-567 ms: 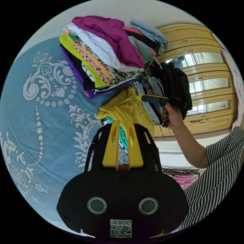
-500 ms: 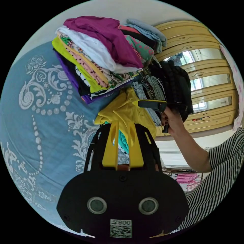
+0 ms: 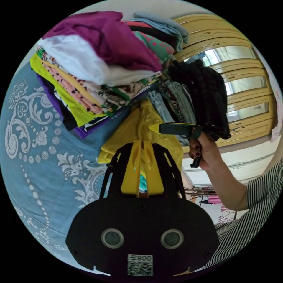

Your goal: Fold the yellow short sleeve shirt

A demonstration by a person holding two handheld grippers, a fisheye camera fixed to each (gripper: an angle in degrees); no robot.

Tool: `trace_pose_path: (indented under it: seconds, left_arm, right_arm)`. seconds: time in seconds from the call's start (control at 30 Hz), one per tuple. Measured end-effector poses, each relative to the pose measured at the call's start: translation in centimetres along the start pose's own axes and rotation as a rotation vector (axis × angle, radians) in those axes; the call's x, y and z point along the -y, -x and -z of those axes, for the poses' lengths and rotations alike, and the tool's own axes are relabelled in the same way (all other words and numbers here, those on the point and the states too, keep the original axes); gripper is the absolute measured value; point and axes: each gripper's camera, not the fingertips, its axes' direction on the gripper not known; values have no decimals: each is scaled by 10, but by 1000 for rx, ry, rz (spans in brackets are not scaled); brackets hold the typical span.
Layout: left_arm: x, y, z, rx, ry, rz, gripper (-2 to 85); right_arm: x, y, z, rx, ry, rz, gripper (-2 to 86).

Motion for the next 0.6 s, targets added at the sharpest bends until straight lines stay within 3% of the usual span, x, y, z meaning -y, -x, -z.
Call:
trace_pose_path:
  seconds: [0.17, 0.37, 0.6]
  left_arm:
    - [-35, -44, 19, -36, 0, -107, 8]
    - [-68, -80, 37, -43, 42, -224, 7]
    - [-98, -46, 106, 19, -9, -201, 21]
  right_arm:
    - [-39, -33, 25, 95, -42, -53, 80]
    - [-88, -53, 34, 41, 12, -67, 53]
    - [-153, -74, 51, 14, 45, -97, 7]
